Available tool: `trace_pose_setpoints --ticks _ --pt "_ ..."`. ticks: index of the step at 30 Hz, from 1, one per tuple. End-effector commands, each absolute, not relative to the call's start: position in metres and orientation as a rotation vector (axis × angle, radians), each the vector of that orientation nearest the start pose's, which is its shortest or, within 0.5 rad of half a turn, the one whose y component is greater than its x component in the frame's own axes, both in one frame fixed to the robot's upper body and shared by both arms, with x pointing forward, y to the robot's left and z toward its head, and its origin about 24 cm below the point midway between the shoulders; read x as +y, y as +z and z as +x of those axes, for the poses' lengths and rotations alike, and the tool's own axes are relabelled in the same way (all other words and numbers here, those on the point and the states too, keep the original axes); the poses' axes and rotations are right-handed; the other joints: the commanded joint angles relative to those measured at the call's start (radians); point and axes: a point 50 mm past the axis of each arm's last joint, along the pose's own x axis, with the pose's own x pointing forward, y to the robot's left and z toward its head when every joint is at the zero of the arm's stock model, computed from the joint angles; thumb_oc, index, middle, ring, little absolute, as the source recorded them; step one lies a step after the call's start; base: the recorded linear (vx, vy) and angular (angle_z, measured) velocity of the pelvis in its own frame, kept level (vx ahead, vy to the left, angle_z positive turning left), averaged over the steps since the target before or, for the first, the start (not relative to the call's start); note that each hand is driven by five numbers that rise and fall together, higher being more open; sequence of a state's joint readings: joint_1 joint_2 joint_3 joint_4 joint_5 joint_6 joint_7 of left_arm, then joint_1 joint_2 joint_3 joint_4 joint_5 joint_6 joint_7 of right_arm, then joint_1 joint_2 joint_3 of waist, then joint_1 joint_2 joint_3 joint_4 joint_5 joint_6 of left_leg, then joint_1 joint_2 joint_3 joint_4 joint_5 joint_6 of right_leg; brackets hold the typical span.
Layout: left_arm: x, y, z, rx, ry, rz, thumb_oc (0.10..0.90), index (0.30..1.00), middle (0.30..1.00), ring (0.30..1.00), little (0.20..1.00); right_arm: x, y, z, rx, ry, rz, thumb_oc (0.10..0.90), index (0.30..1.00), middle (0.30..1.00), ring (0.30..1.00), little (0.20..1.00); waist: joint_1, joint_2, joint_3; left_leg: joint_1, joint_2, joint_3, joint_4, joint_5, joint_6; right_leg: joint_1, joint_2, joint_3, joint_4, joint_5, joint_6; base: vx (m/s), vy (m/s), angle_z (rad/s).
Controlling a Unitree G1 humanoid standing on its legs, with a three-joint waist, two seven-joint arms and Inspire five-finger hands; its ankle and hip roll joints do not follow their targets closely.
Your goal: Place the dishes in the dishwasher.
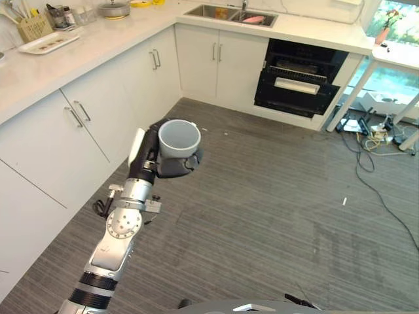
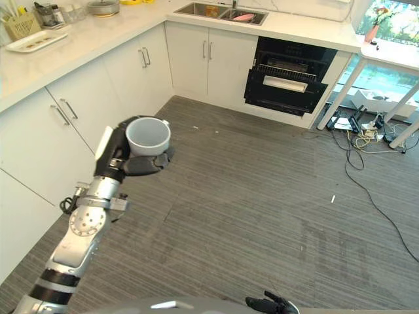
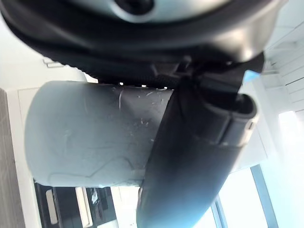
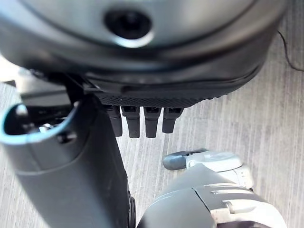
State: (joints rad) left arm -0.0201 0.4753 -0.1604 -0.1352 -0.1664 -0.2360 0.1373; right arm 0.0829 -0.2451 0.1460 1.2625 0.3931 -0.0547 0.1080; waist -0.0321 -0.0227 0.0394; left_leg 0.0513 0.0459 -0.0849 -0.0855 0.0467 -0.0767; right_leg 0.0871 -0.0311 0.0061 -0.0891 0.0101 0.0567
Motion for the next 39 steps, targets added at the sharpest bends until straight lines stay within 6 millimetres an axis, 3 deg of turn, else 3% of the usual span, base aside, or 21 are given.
trace_pose_setpoints --ticks 1,3,5,8,10,11,20,21,22,23,24,25,26,28,29,30,33,35,37,38,39 --pt "0.191 0.164 0.25 -0.661 -0.038 0.162 0.4 0.3 0.3 0.3 0.3 -0.261 -0.159 0.055 1.247 -0.173 -0.024 0.8 0.9 0.9 0.9 0.9 0.023 -0.02 0.086 -0.065 -0.055 0.17 0.328 -0.084 -0.021 -0.073 0.017 -0.016 0.142 -0.05 -0.001 0.1 -0.166 0.22" --pt "0.191 0.16 0.25 -0.638 -0.044 0.143 0.4 0.3 0.3 0.3 0.3 -0.263 -0.159 0.054 1.268 -0.113 -0.097 0.8 0.9 0.9 0.9 0.9 0.041 -0.05 0.124 -0.172 0.0 0.212 0.628 -0.025 -0.067 -0.03 0.005 -0.024 0.154 -0.074 -0.028 0.15 -0.26 0.61" --pt "0.19 0.158 0.249 -0.625 -0.065 0.163 0.4 0.3 0.3 0.3 0.3 -0.267 -0.158 0.054 1.29 -0.089 -0.162 0.8 0.9 0.9 0.9 0.9 0.081 -0.075 0.153 -0.279 -0.001 0.228 0.712 -0.004 -0.077 0.005 -0.017 -0.036 0.144 -0.083 -0.035 0.17 -0.195 0.61" --pt "0.196 0.158 0.247 -0.618 -0.05 0.193 0.4 0.3 0.3 0.3 0.3 -0.274 -0.156 0.053 1.291 -0.116 -0.177 0.8 0.9 0.9 0.9 0.9 0.094 -0.057 0.125 -0.357 0.058 0.324 0.463 -0.033 -0.039 0.088 0.0 -0.072 0.095 -0.122 -0.016 0.46 0.031 0.44" --pt "0.198 0.155 0.245 -0.605 -0.041 0.19 0.4 0.3 0.3 0.3 0.3 -0.28 -0.155 0.047 1.305 -0.12 -0.195 0.8 0.9 0.9 0.9 0.9 0.114 -0.05 0.103 -0.344 0.03 0.332 0.204 0.014 -0.026 0.147 0.004 -0.066 0.076 -0.142 0.007 0.63 0.143 0.67" --pt "0.2 0.155 0.243 -0.608 -0.029 0.204 0.4 0.3 0.3 0.3 0.3 -0.282 -0.154 0.043 1.317 -0.116 -0.212 0.8 0.9 0.9 0.9 0.9 0.142 -0.045 0.103 -0.399 0.029 0.313 0.105 0.03 -0.023 0.177 0.012 -0.053 0.079 -0.144 0.017 0.44 0.087 -0.1" --pt "0.2 0.155 0.243 -0.605 -0.03 0.204 0.4 0.3 0.3 0.3 0.3 -0.282 -0.154 0.041 1.32 -0.116 -0.213 0.8 0.9 0.9 0.9 0.9 0.141 -0.053 0.098 -0.379 0.014 0.317 0.063 0.049 -0.02 0.178 0.001 -0.056 0.079 -0.149 0.021 0.07 0.011 -0.24" --pt "0.203 0.155 0.24 -0.605 -0.014 0.232 0.4 0.3 0.3 0.3 0.3 -0.284 -0.154 0.042 1.327 -0.109 -0.231 0.8 0.9 0.9 0.9 0.9 0.176 -0.066 0.085 -0.435 0.022 0.276 0.022 0.075 -0.022 0.228 -0.012 -0.023 0.088 -0.129 0.034 1.1 0.279 -0.25" --pt "0.203 0.156 0.238 -0.598 -0.037 0.25 0.4 0.3 0.3 0.3 0.3 -0.284 -0.155 0.034 1.335 -0.167 -0.169 0.8 0.9 0.9 0.9 0.9 0.18 -0.107 0.047 -0.365 -0.03 0.266 0.052 0.153 0.02 0.212 -0.035 0.009 0.214 -0.007 0.097 1.28 0.329 -0.01" --pt "0.202 0.158 0.237 -0.605 -0.051 0.273 0.4 0.3 0.3 0.3 0.3 -0.287 -0.154 0.03 1.339 -0.202 -0.143 0.8 0.9 0.9 0.9 0.9 0.181 -0.127 0.032 -0.346 -0.059 0.266 0.051 0.135 0.04 0.198 -0.043 0.028 0.28 0.097 0.138 1.7 0.658 -0.07" --pt "0.198 0.172 0.237 -0.655 -0.097 0.297 0.4 0.3 0.3 0.3 0.3 -0.285 -0.154 0.035 1.316 -0.202 -0.121 0.8 0.9 0.9 0.9 0.9 0.141 -0.079 0.046 -0.191 -0.059 0.227 0.031 0.045 0.092 0.034 -0.04 0.023 0.672 0.288 0.172 1.56 0.648 -0.56" --pt "0.196 0.173 0.242 -0.651 -0.107 0.302 0.4 0.3 0.3 0.3 0.3 -0.286 -0.151 0.052 1.254 -0.2 -0.117 0.8 0.9 0.9 0.9 0.9 0.082 -0.022 0.076 -0.088 -0.045 0.149 -0.002 -0.001 0.101 -0.17 0.078 0.053 0.822 0.196 0.149 1.74 0.691 -0.74" --pt "0.195 0.173 0.243 -0.653 -0.112 0.292 0.4 0.3 0.3 0.3 0.3 -0.291 -0.148 0.057 1.224 -0.226 -0.105 0.8 0.9 0.9 0.9 0.9 0.056 -0.011 0.093 -0.037 -0.048 0.132 -0.002 -0.028 0.096 -0.295 0.081 0.01 0.733 0.136 0.125 0.95 0.318 -0.67" --pt "0.195 0.173 0.243 -0.653 -0.111 0.291 0.4 0.3 0.3 0.3 0.3 -0.291 -0.148 0.057 1.224 -0.227 -0.106 0.8 0.9 0.9 0.9 0.9 0.048 -0.012 0.093 -0.035 -0.051 0.124 -0.002 -0.034 0.096 -0.292 0.076 0.003 0.737 0.126 0.124 0.53 0.056 0.6" --pt "0.191 0.161 0.242 -0.588 -0.151 0.231 0.4 0.3 0.3 0.3 0.3 -0.263 -0.15 0.096 1.12 -0.168 -0.068 0.8 0.9 0.9 0.9 0.9 0.022 -0.01 0.09 0.051 -0.082 0.083 -0.002 -0.09 0.085 -0.4 0.054 -0.071 0.49 0.056 0.09 0.7 0.024 1.1" --pt "0.192 0.161 0.242 -0.587 -0.15 0.232 0.4 0.3 0.3 0.3 0.3 -0.262 -0.15 0.097 1.122 -0.166 -0.069 0.8 0.9 0.9 0.9 0.9 0.013 -0.006 0.092 0.056 -0.076 0.075 -0.002 -0.096 0.084 -0.388 0.056 -0.08 0.48 0.053 0.09 0.98 0.002 1.02" --pt "0.183 0.153 0.249 -0.551 -0.174 0.175 0.4 0.3 0.3 0.3 0.3 -0.255 -0.156 0.078 1.169 -0.159 -0.083 0.8 0.9 0.9 0.9 0.9 -0.057 -0.016 0.079 0.142 -0.09 -0.006 -0.002 -0.163 0.063 -0.427 0.069 -0.06 0.183 0.086 0.094 0.64 -0.086 0.93" --pt "0.182 0.151 0.251 -0.539 -0.177 0.198 0.4 0.3 0.3 0.3 0.3 -0.262 -0.155 0.074 1.182 -0.197 -0.09 0.8 0.9 0.9 0.9 0.9 -0.069 0.0 0.067 0.201 -0.07 -0.017 -0.002 -0.201 0.051 -0.437 0.044 -0.135 0.161 0.098 0.093 0.58 -0.105 1.19" --pt "0.178 0.15 0.251 -0.536 -0.188 0.203 0.4 0.3 0.3 0.3 0.3 -0.27 -0.151 0.079 1.149 -0.241 -0.11 0.8 0.9 0.9 0.9 0.9 -0.081 -0.011 0.031 0.242 -0.063 -0.029 0.066 -0.159 0.028 -0.342 0.065 -0.072 0.168 0.12 0.037 0.6 -0.131 0.78" --pt "0.178 0.15 0.251 -0.536 -0.188 0.202 0.4 0.3 0.3 0.3 0.3 -0.27 -0.151 0.079 1.149 -0.241 -0.11 0.8 0.9 0.9 0.9 0.9 -0.08 -0.01 0.034 0.243 -0.062 -0.027 0.07 -0.162 0.028 -0.339 0.067 -0.071 0.167 0.12 0.037 0.55 -0.124 0.09" --pt "0.178 0.148 0.251 -0.527 -0.189 0.201 0.4 0.3 0.3 0.3 0.3 -0.274 -0.149 0.085 1.128 -0.26 -0.115 0.8 0.9 0.9 0.9 0.9 -0.086 -0.008 0.021 0.226 -0.062 -0.028 0.167 -0.128 0.003 -0.311 0.08 -0.057 0.17 0.116 0.021 0.49 -0.18 -0.27"
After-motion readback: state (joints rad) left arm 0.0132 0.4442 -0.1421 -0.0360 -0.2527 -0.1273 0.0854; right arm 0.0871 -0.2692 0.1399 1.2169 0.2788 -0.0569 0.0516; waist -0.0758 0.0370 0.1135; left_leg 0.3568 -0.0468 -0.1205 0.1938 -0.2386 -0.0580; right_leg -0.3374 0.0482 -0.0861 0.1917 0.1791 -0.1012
